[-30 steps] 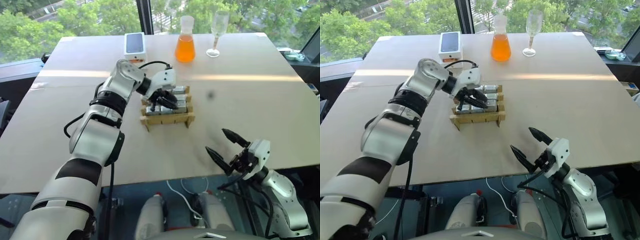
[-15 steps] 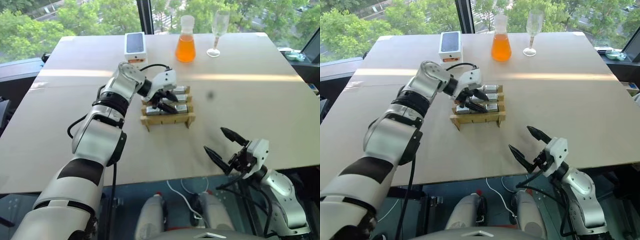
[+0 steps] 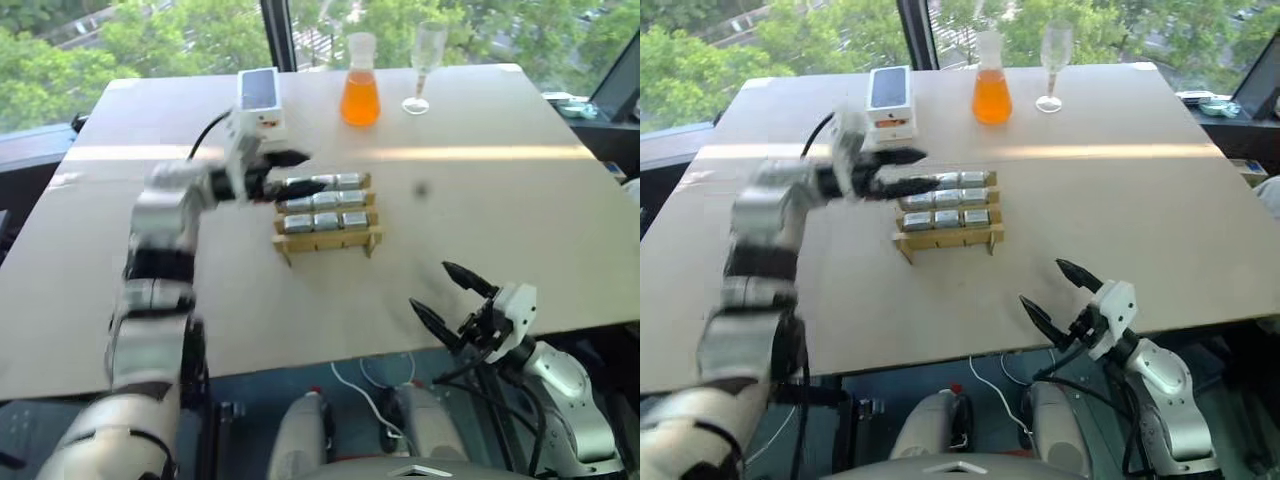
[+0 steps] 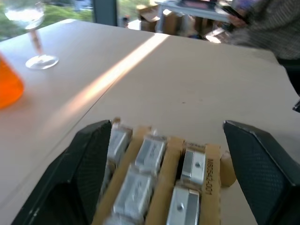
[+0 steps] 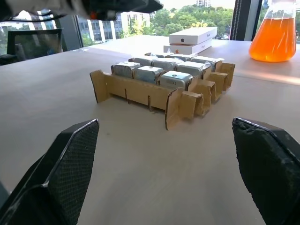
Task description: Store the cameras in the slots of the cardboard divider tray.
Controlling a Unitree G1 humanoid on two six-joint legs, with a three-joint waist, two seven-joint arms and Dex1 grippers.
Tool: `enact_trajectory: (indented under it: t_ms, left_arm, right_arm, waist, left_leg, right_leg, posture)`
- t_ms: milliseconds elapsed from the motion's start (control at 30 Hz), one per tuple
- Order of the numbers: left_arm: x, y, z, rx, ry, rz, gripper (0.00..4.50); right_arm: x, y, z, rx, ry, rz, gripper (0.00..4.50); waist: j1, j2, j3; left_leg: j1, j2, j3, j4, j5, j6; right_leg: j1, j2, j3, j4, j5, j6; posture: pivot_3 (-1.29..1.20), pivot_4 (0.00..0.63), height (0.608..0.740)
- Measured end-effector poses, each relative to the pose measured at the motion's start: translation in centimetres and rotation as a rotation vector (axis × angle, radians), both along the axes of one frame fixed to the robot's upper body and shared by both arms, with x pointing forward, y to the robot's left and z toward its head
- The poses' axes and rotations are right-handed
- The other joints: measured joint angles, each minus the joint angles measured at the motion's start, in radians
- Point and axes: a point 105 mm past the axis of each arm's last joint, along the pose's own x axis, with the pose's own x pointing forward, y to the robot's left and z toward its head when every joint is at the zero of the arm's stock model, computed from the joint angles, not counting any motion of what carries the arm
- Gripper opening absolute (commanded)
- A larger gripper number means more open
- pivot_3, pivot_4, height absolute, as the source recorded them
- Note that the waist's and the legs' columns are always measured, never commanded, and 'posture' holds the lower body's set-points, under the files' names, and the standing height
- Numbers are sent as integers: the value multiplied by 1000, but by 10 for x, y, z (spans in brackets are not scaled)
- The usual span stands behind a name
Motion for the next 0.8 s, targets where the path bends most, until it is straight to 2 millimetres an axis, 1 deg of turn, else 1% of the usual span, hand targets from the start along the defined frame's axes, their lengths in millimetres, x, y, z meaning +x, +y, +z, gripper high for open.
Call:
enact_trajectory:
  t_ms: [67,100,133,200,233,300,367,433,500,633,800]
  left_arm:
    - [-21,20,-31,-6,70,122,3904]
    - [-34,28,-42,-7,95,181,3904]
    - [-44,34,-49,-9,111,225,3904]
    - [-61,44,-48,-2,85,313,3904]
    - [-70,48,-48,-6,71,350,3904]
    - [-85,49,-54,-11,74,382,3904]
    - [-101,42,-66,-46,108,405,3904]
    - [-109,41,-73,-37,126,406,3904]
    - [-111,43,-77,-18,128,425,3904]
    - [-114,47,-81,20,106,461,3904]
    - [-119,40,-84,31,103,464,3904]
  right_arm:
    - [1,-10,-2,-28,14,-8,4500]
    - [2,-17,-2,-40,18,-19,4500]
    - [4,-23,-2,-51,22,-32,4500]
    - [5,-27,-2,-66,23,-26,4500]
    - [4,-29,-3,-78,28,-18,4500]
    - [3,-33,-5,-88,42,-13,4500]
    - [7,-37,-7,-84,65,-7,4500]
    - [11,-42,-7,-87,76,-13,4500]
    - [15,-49,-8,-97,83,-20,4500]
    - [18,-52,-10,-117,92,-5,4500]
    - [18,-52,-11,-122,96,-5,4500]
  waist:
    - [5,-2,0]
    - [9,-3,0]
    - [20,-5,-1]
    - [38,-5,-2]
    - [39,-4,-2]
    - [41,-4,-3]
    - [39,-4,-3]
    - [39,-4,-3]
    - [39,-4,-3]
    - [38,-4,-3]
    - [37,-4,-3]
  left_leg:
    - [0,0,0,0,0,0]
    - [0,0,0,0,0,0]
    - [0,0,-1,0,0,0]
    - [3,-1,-2,0,-2,3]
    - [7,-1,-2,0,-3,5]
    - [10,-2,-2,0,-3,5]
    - [10,-2,-2,0,-3,5]
    - [11,-2,-2,0,-3,5]
    - [11,-1,-3,0,-3,5]
    - [11,-1,-5,-1,-3,5]
    - [8,0,-5,-2,-3,5]
  right_leg:
    - [0,0,0,1,0,0]
    - [0,-1,0,1,0,0]
    - [1,-1,-3,1,0,0]
    - [4,-2,-4,1,-2,2]
    - [7,-3,-4,1,-2,3]
    - [10,-4,-4,1,-3,3]
    - [11,-4,-4,0,-2,2]
    - [11,-4,-5,0,-2,1]
    - [12,-3,-5,1,-2,0]
    - [11,-1,-6,0,-2,1]
    - [11,-2,-7,-4,-2,1]
  posture:
    - [0,150,740]
    - [0,150,740]
    - [0,150,740]
    - [0,150,740]
    - [0,150,740]
    - [0,150,740]
    - [0,150,740]
    - [0,150,740]
    - [0,150,740]
    - [0,150,740]
    - [0,150,740]
